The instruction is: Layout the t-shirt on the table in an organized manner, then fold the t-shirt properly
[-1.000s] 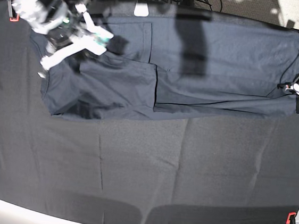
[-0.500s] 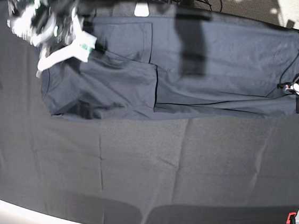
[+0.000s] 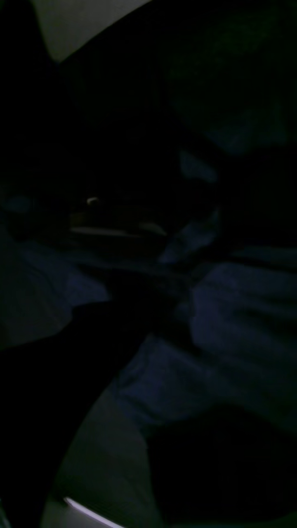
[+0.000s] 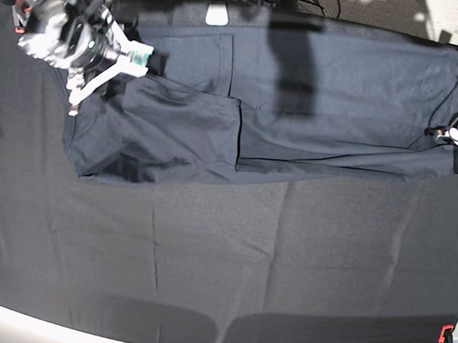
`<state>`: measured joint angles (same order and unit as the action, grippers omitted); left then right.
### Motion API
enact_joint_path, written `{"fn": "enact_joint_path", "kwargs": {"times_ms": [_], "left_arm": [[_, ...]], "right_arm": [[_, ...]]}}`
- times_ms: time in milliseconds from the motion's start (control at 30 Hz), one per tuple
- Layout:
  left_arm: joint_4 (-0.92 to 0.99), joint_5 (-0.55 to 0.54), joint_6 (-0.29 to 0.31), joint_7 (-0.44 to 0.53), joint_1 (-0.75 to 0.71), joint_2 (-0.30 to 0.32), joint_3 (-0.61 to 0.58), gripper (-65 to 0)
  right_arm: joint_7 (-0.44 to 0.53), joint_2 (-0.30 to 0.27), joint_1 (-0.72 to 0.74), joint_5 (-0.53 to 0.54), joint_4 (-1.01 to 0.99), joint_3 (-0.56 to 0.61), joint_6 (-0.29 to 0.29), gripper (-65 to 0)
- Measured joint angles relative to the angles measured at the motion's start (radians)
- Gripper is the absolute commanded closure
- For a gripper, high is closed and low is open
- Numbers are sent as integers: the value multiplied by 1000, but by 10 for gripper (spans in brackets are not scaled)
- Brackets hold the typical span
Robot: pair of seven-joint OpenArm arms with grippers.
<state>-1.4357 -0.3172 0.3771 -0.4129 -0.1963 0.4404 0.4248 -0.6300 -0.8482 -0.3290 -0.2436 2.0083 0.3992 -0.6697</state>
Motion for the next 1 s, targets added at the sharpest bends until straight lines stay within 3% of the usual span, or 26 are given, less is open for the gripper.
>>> {"fn": "enact_joint_path", "kwargs": {"times_ms": [233, 433, 700, 800, 1000], "left_arm": [[0, 0, 0, 5, 0, 0, 0, 0], [0, 0, 0, 8, 0, 0, 0, 0], [0, 1, 0, 8, 0, 0, 0, 0], [0, 0, 0, 8, 0, 0, 0, 0], [0, 1, 0, 8, 0, 0, 0, 0]], "right_arm": [[32, 35, 95, -126, -87, 180, 43, -229], [-41, 84, 190, -148, -118, 261, 112, -229], [-40, 86, 220, -136, -118, 262, 141, -229], [-41, 82, 222, -75, -118, 262, 173, -229], [-78, 44, 221, 36, -47, 258, 174, -229]]}}
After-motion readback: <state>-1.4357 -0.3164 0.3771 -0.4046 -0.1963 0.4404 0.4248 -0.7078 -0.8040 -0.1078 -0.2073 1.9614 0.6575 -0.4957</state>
